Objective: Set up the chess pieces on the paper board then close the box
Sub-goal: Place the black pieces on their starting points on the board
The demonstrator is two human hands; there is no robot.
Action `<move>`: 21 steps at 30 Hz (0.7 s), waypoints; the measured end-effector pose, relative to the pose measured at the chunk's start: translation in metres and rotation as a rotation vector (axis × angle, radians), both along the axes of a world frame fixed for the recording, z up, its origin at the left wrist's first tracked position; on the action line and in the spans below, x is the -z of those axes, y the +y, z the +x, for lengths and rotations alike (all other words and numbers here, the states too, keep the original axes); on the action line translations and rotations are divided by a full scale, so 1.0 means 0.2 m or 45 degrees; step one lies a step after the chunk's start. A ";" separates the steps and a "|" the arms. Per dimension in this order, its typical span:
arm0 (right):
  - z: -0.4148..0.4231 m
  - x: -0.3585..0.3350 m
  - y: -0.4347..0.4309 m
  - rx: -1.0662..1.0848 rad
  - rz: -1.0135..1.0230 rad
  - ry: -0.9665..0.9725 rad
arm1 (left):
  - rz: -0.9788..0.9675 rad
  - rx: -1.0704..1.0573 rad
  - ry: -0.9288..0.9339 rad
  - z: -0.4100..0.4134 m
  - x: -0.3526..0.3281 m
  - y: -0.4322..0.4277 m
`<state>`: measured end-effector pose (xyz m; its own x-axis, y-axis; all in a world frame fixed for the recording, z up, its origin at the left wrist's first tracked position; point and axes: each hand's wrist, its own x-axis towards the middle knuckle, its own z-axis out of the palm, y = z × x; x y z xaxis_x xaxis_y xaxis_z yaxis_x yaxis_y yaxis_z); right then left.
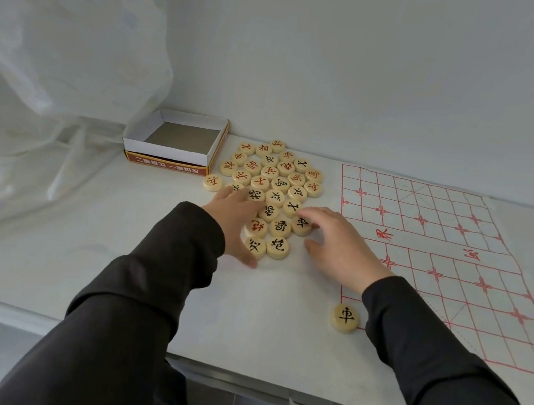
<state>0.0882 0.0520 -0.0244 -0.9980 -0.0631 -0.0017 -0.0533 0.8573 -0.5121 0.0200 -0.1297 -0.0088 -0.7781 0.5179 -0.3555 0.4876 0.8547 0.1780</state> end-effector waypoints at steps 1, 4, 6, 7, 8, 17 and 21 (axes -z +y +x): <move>0.00 0.00 0.00 0.000 0.009 -0.003 | 0.022 0.014 -0.006 0.00 -0.01 0.00; 0.00 0.01 0.00 -0.005 0.022 -0.003 | 0.108 0.030 -0.026 0.00 -0.03 0.00; 0.00 0.00 0.00 -0.011 0.023 0.003 | 0.183 0.018 -0.012 0.00 -0.04 -0.01; 0.00 0.00 0.00 -0.012 0.030 0.011 | 0.211 0.012 0.000 0.00 -0.04 -0.01; 0.00 0.00 0.00 -0.012 0.037 0.022 | 0.232 0.007 0.012 0.01 -0.04 -0.01; 0.02 -0.02 -0.05 -0.029 0.004 0.093 | 0.237 0.064 0.039 0.01 -0.07 -0.03; 0.03 -0.03 -0.09 -0.065 0.120 0.033 | 0.201 0.067 0.025 0.01 -0.07 -0.02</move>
